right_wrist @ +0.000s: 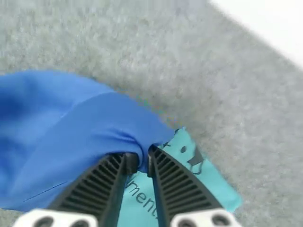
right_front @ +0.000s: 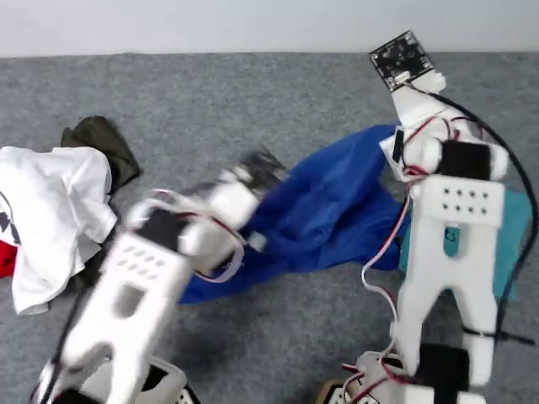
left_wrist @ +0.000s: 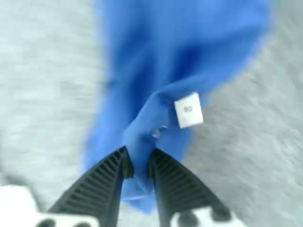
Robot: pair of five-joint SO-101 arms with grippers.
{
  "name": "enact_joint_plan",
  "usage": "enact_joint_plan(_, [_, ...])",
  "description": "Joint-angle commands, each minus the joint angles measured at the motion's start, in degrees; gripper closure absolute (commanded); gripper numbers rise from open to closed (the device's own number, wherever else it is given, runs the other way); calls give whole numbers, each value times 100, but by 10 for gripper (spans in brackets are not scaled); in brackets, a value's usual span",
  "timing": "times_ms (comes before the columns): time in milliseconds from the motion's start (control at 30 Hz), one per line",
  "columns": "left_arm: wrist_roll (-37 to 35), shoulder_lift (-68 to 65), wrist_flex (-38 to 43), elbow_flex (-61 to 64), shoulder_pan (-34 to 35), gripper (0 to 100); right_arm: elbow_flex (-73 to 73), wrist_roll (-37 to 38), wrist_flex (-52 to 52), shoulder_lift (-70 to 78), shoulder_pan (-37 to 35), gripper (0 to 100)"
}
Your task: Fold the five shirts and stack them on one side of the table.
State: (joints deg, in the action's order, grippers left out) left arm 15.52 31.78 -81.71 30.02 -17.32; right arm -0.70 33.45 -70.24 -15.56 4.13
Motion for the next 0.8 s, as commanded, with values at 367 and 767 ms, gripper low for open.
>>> enact_joint_plan(367, [290,360,88,-3380,2031,995,-1046,624,66,-1991,-13,987])
enact_joint_plan(767, [316,158,273,-5508,2084,995,-2875,835,13,-2018,716,987])
